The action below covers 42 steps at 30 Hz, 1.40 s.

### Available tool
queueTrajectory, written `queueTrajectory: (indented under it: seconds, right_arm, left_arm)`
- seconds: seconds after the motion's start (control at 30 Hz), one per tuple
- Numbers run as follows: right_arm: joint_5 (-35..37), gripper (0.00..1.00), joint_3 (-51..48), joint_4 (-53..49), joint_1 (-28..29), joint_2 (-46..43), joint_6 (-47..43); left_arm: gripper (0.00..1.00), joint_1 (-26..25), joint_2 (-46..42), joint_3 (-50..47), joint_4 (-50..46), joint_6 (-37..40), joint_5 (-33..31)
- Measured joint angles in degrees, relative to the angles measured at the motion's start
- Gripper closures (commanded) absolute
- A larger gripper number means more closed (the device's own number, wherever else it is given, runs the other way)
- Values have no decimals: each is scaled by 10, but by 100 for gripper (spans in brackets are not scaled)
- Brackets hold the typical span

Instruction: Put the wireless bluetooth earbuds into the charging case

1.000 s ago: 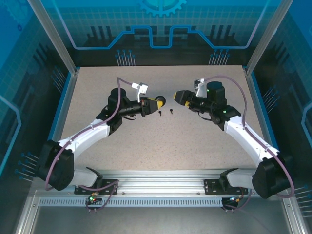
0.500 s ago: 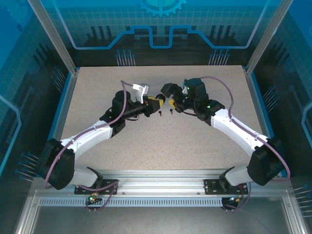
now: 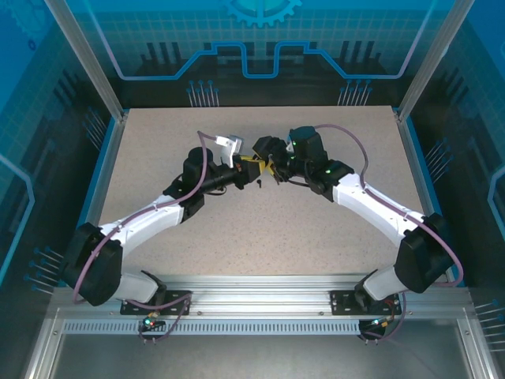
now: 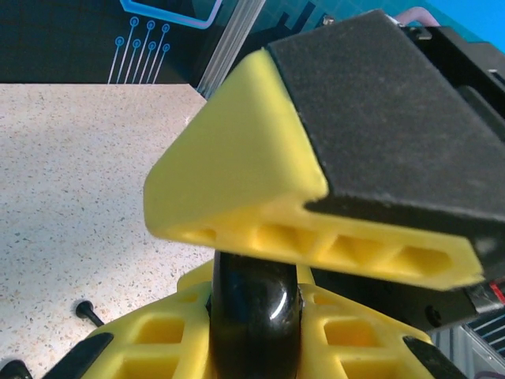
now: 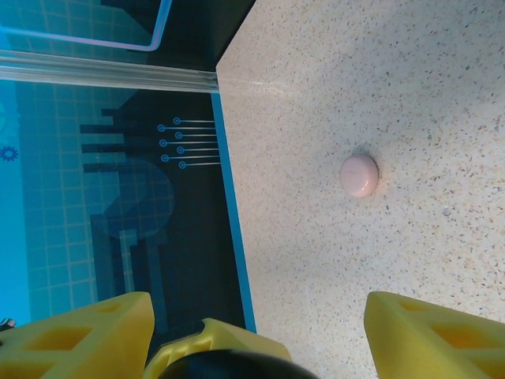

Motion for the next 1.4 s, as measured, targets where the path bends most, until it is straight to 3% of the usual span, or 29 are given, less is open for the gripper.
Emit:
queueTrajectory:
  seconds: [0.17, 0.3, 0.43, 0.47, 0.57, 0.73, 1.4]
  right_arm:
    - [0, 38, 8, 7, 5, 7, 15]
    - [-2, 53, 9, 12, 5, 17, 25]
    - [0, 61, 10, 13, 5, 19, 25]
    - [0, 61, 10, 14, 5, 19, 27]
    - [0, 62, 10, 14, 5, 19, 27]
    - [0, 62, 10, 14, 5, 19, 28]
    - [0, 62, 10, 16, 5, 19, 30]
  left_arm:
    - [100, -2, 7, 0, 5, 0, -8]
    - [100, -2, 9, 0, 16, 0, -17]
    - [100, -2, 10, 0, 16, 0, -21]
    - [99, -2, 10, 0, 17, 0, -23]
    - [81, -2, 10, 0, 17, 0, -23]
    - [71, -2, 10, 0, 17, 1, -23]
    - [60, -2, 9, -1, 16, 13, -25]
